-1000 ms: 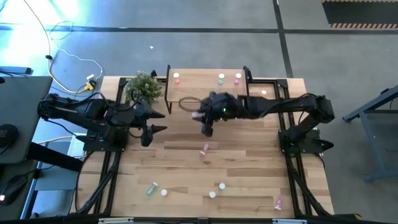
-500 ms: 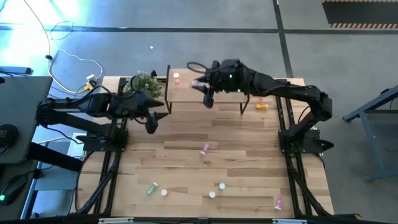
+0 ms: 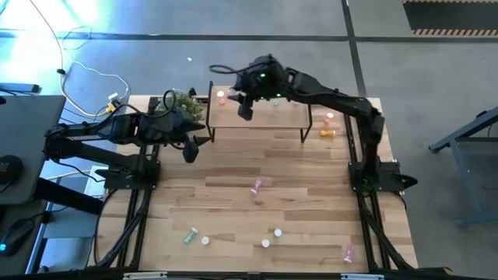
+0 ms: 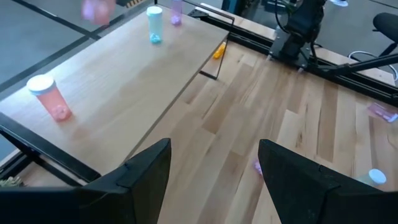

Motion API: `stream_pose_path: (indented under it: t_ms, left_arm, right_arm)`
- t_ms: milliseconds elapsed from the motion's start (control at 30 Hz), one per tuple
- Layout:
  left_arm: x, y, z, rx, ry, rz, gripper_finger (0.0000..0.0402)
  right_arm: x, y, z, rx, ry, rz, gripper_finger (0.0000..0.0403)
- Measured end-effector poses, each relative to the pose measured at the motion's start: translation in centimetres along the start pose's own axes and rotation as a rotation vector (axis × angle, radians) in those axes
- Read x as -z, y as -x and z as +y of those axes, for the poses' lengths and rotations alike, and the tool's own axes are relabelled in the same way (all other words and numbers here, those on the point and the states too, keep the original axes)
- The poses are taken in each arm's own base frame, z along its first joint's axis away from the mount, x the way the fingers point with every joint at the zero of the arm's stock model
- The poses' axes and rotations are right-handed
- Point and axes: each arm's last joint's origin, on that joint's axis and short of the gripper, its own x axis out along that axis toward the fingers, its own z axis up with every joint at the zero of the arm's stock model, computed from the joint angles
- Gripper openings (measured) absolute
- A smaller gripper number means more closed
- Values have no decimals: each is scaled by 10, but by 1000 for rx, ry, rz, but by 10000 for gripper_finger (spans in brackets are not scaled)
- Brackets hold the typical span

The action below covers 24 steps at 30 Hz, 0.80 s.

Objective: Pick and place medicine bottles onto shelf by color
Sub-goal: Put the bottom pink pill bottle on the shelf aligned with the other pink pill bottle

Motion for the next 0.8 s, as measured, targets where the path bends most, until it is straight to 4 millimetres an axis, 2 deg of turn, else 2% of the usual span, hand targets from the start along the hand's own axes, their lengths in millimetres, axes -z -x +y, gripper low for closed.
stream_pose_path:
  t_ms: [467,800]
  left_arm:
    - [0,0,0,1,0,1,231]
    - [0,0,0,1,0,1,231]
  right_arm:
    - [34,-70,14,-113,148,167,106]
    - [49,-95,17,-130,170,188,106]
